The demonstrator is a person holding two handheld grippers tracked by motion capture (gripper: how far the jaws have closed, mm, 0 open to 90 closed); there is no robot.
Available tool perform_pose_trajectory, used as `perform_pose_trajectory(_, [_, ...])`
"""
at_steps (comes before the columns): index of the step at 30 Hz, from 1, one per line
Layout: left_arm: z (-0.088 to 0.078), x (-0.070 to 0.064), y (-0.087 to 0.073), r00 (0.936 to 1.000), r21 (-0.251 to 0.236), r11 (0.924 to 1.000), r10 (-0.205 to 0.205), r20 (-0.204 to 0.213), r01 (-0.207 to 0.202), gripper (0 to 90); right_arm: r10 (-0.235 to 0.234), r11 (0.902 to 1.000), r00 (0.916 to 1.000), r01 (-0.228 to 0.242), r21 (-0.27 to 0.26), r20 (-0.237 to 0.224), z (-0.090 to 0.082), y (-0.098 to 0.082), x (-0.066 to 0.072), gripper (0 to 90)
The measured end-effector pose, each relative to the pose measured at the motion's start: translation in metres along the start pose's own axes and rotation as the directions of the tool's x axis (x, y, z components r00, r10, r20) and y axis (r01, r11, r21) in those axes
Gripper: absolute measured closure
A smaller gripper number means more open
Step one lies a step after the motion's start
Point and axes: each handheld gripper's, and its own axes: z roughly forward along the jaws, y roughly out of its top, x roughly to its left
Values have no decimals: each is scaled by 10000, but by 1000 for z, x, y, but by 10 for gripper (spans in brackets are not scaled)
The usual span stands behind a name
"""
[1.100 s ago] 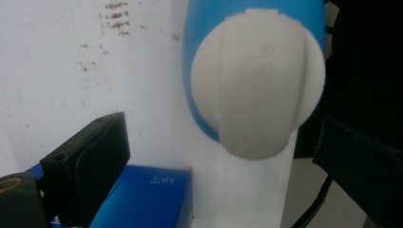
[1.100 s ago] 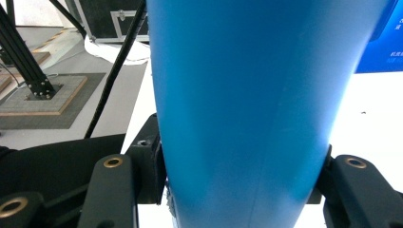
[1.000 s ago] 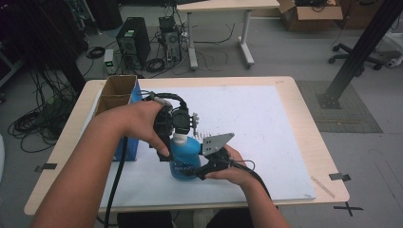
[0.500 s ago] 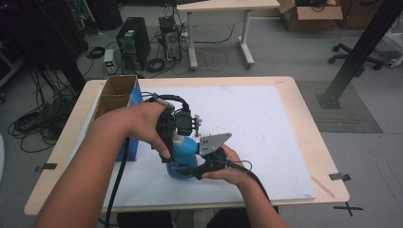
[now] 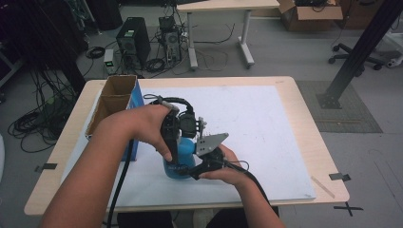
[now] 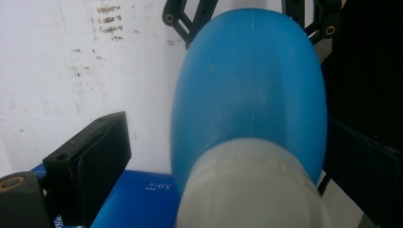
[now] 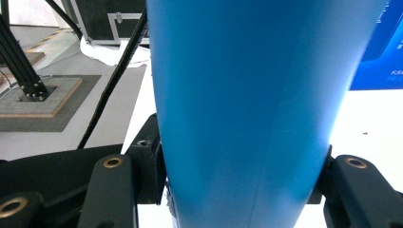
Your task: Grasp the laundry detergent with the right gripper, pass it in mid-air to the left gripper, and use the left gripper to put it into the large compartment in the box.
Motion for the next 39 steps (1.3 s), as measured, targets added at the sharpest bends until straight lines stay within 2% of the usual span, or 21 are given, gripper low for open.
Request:
perform_pose_trajectory(11, [2,0,-2,10000,4,10000,-49,-74,49,156,5,10000,10000,-4,-90,95,-1,2,0,427])
perform_pose_trajectory(13, [2,0,-2,10000,117,9999,-16,-39,16,163,-6,10000,10000,7,-84,89,0,2,0,427])
perform_pose_trajectory(21, [5,-1,-4,10000,60,10000,36,-46,-36,192,-12,9999,10000,13,-120,91,1,4,1,427])
perform_pose_trajectory(25, [4,-2,-5,9999,-3,9999,115,36,-115,244,-27,10000,9999,28,-95,109,2,4,1,427])
perform_pose_trajectory(31, [5,-2,-5,9999,136,9998,126,117,-127,272,-87,9999,9998,89,-111,165,2,5,2,427])
perform_pose_trajectory(39, [5,-2,-5,9998,71,9999,113,151,-114,315,-105,9999,9998,107,-87,160,3,5,2,427])
